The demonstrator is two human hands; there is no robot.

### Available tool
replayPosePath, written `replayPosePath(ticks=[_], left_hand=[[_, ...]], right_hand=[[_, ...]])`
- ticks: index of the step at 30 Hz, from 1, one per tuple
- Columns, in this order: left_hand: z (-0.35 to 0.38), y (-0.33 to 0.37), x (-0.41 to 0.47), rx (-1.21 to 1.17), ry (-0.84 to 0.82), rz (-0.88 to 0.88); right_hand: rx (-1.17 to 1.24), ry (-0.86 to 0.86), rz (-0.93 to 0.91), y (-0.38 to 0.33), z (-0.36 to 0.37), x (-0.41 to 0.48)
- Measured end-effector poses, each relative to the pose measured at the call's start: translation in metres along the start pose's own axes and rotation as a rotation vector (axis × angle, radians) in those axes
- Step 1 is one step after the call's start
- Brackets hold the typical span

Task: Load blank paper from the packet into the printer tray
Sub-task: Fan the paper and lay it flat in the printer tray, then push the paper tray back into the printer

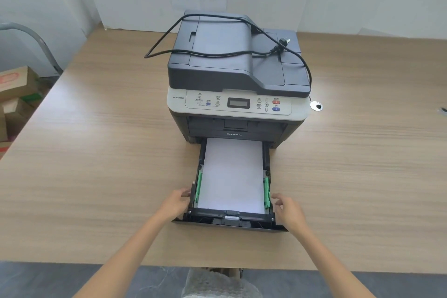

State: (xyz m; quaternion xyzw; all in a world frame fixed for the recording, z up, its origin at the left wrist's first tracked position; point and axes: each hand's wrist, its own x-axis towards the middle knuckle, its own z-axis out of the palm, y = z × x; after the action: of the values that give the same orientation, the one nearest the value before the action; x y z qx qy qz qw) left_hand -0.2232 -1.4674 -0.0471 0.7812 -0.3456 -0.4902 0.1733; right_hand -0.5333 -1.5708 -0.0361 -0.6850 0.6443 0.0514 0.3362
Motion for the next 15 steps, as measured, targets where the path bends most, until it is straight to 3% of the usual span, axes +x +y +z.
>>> replayPosePath(ticks=[5, 10, 15], left_hand=[[-0.017, -0.017, -0.013, 0.390, 0.170, 0.006], [-0.025, -0.029, -0.014, 0.048, -0.022, -0.241], [-0.024, -0.041, -0.008, -0.113, 0.171, -0.269]], right_hand=[[0.016, -0.039, 0.230, 0.029, -0.011, -0.016], [0.684, -0.178, 0.500, 0.039, -0.011, -0.022], [0.826, -0.139, 0.522, 0.033, -0.012, -0.022]])
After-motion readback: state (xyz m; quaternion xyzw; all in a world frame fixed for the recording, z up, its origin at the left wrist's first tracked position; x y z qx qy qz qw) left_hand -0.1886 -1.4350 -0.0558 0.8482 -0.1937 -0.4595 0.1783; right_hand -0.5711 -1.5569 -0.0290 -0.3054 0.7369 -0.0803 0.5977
